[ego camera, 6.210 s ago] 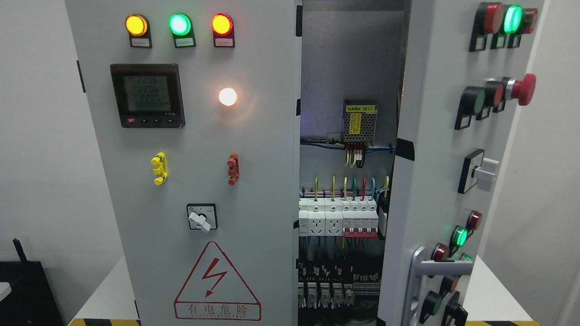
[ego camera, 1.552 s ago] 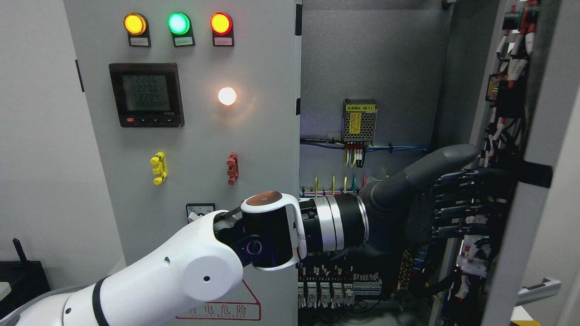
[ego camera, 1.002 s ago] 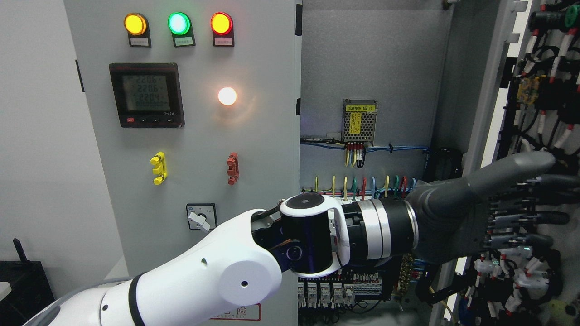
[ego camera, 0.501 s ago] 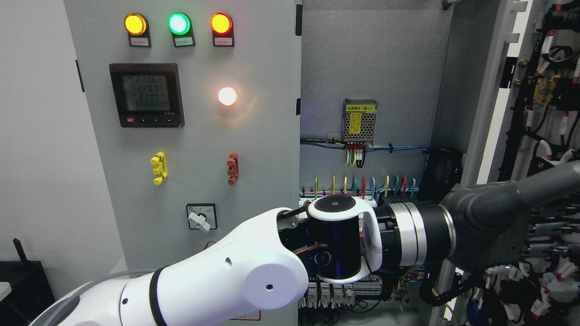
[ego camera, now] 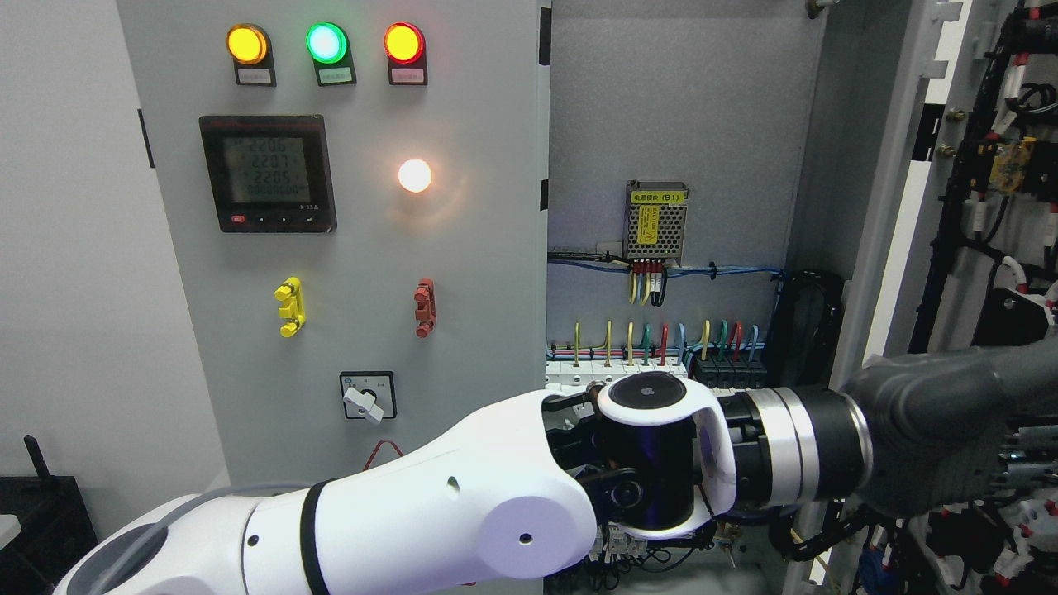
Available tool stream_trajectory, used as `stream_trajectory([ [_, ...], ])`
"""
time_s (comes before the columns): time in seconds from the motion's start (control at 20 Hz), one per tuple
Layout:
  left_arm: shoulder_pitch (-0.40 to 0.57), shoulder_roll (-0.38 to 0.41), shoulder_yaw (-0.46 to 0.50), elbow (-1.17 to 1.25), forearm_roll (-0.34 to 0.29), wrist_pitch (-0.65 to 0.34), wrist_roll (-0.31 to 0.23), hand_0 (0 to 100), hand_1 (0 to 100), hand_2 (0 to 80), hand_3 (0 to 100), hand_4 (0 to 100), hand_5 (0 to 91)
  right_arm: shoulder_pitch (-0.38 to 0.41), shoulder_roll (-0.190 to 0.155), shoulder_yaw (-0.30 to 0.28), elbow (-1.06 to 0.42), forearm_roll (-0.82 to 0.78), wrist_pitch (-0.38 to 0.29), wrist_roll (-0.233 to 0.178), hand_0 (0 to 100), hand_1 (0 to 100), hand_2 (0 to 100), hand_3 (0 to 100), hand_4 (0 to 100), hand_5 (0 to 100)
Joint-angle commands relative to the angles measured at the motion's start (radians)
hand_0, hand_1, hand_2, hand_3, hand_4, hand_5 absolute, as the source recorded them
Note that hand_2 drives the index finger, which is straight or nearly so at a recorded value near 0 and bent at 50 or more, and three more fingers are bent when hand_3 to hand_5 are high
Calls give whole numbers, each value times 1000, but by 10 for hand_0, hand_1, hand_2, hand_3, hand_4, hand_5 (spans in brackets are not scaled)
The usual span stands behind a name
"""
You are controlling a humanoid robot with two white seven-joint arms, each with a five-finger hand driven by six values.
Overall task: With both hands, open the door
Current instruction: 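Hold the left arm extended against the opened door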
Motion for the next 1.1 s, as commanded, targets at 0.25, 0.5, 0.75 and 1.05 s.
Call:
stream_trajectory([
  [0.25, -13, -30, -109, 7, 48, -63, 38, 120, 389, 0, 0, 0, 0, 0, 0, 0, 0, 0, -1, 0, 120, 389, 0, 0, 0, 0],
  [0.5, -15, -30, -109, 7, 46, -63, 38, 120, 389, 0, 0, 0, 0, 0, 0, 0, 0, 0, -1, 0, 120, 389, 0, 0, 0, 0],
  [0.75, -15, -32, -107, 7, 45, -63, 38, 120, 389, 0, 0, 0, 0, 0, 0, 0, 0, 0, -1, 0, 120, 389, 0, 0, 0, 0],
  [1.05, -18, -27, -96, 4, 31, -51, 35, 120, 389, 0, 0, 0, 0, 0, 0, 0, 0, 0, -1, 0, 120, 389, 0, 0, 0, 0],
])
